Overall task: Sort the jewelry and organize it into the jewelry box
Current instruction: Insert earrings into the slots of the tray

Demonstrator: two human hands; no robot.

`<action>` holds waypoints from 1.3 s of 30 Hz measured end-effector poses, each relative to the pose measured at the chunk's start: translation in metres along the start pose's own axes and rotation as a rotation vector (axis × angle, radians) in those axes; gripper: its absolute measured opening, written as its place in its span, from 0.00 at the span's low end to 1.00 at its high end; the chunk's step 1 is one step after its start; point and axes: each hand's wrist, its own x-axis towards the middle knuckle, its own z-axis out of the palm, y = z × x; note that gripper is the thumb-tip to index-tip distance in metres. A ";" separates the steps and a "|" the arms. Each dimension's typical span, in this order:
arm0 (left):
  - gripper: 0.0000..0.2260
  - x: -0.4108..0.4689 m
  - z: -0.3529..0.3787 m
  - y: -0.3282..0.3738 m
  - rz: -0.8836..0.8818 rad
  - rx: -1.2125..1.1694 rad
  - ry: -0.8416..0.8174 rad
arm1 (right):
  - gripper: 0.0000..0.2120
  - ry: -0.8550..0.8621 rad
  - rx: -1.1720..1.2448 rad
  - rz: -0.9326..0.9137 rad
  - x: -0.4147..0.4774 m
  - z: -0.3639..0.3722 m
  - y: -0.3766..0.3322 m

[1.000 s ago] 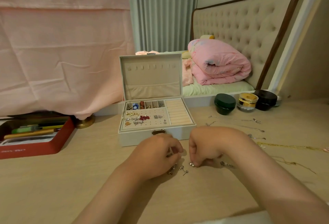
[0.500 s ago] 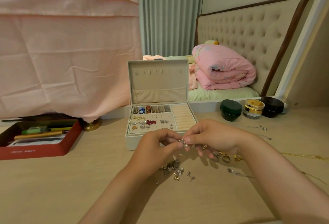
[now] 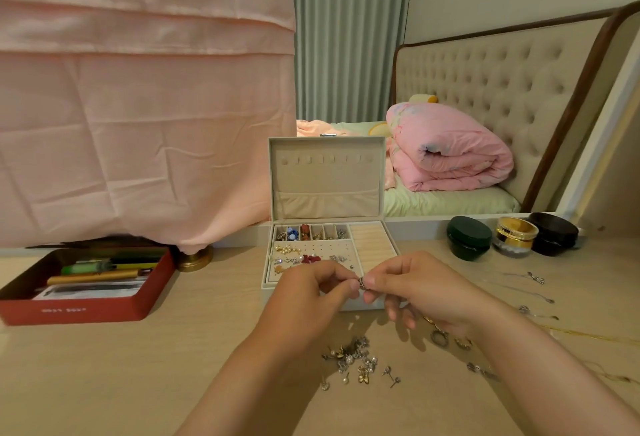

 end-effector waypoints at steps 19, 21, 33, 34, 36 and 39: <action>0.03 0.007 -0.011 -0.012 -0.111 -0.465 0.028 | 0.11 0.062 0.257 0.016 0.011 0.030 -0.007; 0.02 0.007 -0.011 -0.012 -0.098 -0.452 0.028 | 0.11 0.107 0.201 -0.005 0.009 0.029 -0.007; 0.05 0.024 -0.013 -0.016 -0.028 -0.156 0.047 | 0.08 0.177 -0.170 -0.253 0.024 0.019 -0.015; 0.05 0.028 -0.015 -0.016 -0.011 -0.109 0.061 | 0.08 0.196 -0.206 -0.256 0.029 0.018 -0.017; 0.04 0.036 -0.021 -0.017 0.017 0.004 0.103 | 0.07 0.267 -0.273 -0.266 0.039 0.013 -0.021; 0.02 0.049 -0.031 -0.024 0.026 0.167 0.159 | 0.07 0.395 -0.354 -0.273 0.059 0.005 -0.024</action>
